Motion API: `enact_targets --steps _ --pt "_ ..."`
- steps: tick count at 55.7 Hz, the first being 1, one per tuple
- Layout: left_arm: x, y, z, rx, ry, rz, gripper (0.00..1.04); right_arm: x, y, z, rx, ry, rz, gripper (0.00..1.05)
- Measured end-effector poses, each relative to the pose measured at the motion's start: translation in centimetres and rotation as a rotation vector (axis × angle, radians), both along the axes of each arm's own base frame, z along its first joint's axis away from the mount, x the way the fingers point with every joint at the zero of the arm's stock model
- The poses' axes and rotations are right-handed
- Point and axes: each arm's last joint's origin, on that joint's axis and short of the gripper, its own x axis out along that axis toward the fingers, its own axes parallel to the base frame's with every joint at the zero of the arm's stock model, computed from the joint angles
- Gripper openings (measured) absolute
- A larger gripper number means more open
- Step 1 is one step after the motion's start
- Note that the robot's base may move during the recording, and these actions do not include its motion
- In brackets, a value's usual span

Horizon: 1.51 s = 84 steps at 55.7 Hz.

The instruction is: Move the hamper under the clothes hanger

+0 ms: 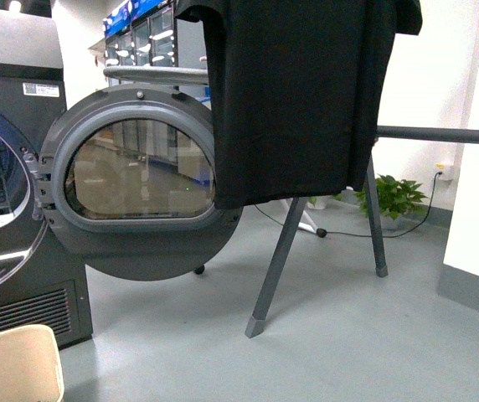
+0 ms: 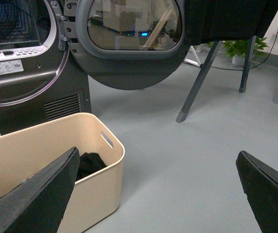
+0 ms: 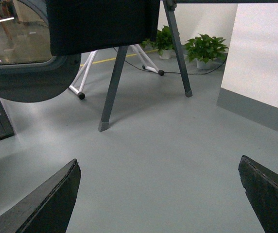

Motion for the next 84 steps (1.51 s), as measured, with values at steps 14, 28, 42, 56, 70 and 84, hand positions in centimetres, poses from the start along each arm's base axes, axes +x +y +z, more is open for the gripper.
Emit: enact_targets --steps 14,28,42,56,70,84 --pt "-0.01 0.0 0.01 0.0 -0.001 0.001 0.98 0.0 0.0 0.0 0.0 0.0 0.001 0.97" --pt "-0.01 0.0 0.01 0.0 -0.001 0.002 0.98 -0.01 0.0 0.02 0.0 -0.001 0.001 0.97" --pt "0.01 -0.01 -0.01 0.0 0.002 -0.002 0.98 0.0 -0.02 0.0 0.0 0.0 -0.005 0.97" --pt "-0.01 0.01 0.01 0.0 -0.001 0.003 0.98 0.0 -0.01 0.0 0.0 0.0 0.0 0.97" --pt "-0.01 0.0 0.01 0.0 -0.001 0.001 0.98 0.0 -0.01 0.0 0.0 0.0 0.0 0.97" --pt "-0.01 0.02 0.0 0.0 -0.002 0.002 0.98 0.0 0.0 0.0 0.0 0.0 0.001 0.97"
